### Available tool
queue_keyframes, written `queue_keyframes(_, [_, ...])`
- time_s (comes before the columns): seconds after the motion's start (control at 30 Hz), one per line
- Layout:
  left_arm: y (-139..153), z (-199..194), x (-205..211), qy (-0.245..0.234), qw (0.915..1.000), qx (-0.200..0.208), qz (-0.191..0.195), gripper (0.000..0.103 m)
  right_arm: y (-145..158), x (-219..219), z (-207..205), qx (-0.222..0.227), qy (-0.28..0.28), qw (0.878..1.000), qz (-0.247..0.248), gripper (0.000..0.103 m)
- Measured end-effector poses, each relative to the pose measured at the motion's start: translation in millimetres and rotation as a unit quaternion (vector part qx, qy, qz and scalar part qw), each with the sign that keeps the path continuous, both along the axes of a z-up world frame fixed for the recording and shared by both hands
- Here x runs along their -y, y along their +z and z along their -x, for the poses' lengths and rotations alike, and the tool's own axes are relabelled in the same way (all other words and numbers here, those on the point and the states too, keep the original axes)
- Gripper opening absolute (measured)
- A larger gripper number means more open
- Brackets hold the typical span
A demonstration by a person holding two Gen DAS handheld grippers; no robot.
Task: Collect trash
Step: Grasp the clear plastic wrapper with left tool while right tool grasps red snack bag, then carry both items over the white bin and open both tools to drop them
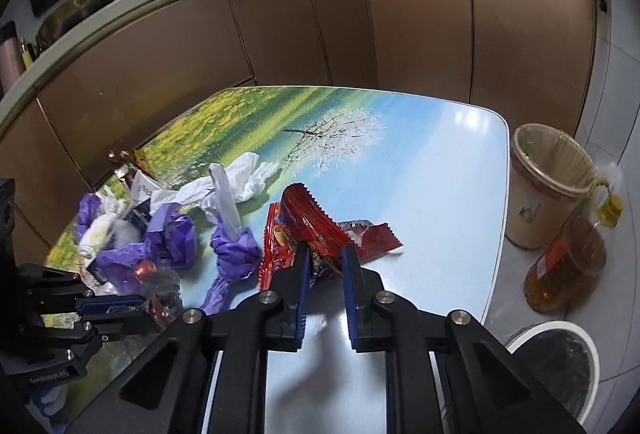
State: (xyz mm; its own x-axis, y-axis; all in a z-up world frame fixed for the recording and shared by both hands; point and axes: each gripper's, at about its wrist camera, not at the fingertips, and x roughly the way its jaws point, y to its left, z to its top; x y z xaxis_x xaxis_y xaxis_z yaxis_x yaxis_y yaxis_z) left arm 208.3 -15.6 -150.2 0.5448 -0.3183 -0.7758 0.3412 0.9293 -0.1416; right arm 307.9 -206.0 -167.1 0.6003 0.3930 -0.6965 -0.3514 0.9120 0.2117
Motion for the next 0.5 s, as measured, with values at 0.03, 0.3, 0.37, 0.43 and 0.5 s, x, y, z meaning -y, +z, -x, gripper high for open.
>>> queue_keyframes(0.03, [2.2, 1.7, -0.3, 0.002, 1.0, 0.002, 0.001, 0.008, 1.8, 0.5, 3.2, 0.001, 0.003, 1.0, -0.003, 0.012])
queue_keyframes(0.3, [34.0, 21.5, -5.1, 0.019, 0.9992, 0.033, 0.008, 0.007, 35.0, 2.0, 36.7, 0.035, 0.006, 0.999, -0.033, 0.009])
queue_keyframes(0.37, [43.6, 23.6, -1.5, 0.017, 0.999, 0.04, 0.012, 0.007, 45.2, 6.8, 47.5, 0.048, -0.002, 0.998, -0.041, 0.009])
queue_keyframes(0.43, [53.5, 23.4, 8.4, 0.008, 0.9987, 0.05, 0.011, 0.007, 52.9, 19.1, 59.0, 0.057, -0.021, 0.997, -0.047, 0.009])
queue_keyframes(0.5, [62.2, 18.7, 26.1, -0.009, 0.9982, 0.059, 0.013, 0.007, 56.6, 35.5, 68.2, 0.062, -0.05, 0.996, -0.046, 0.009])
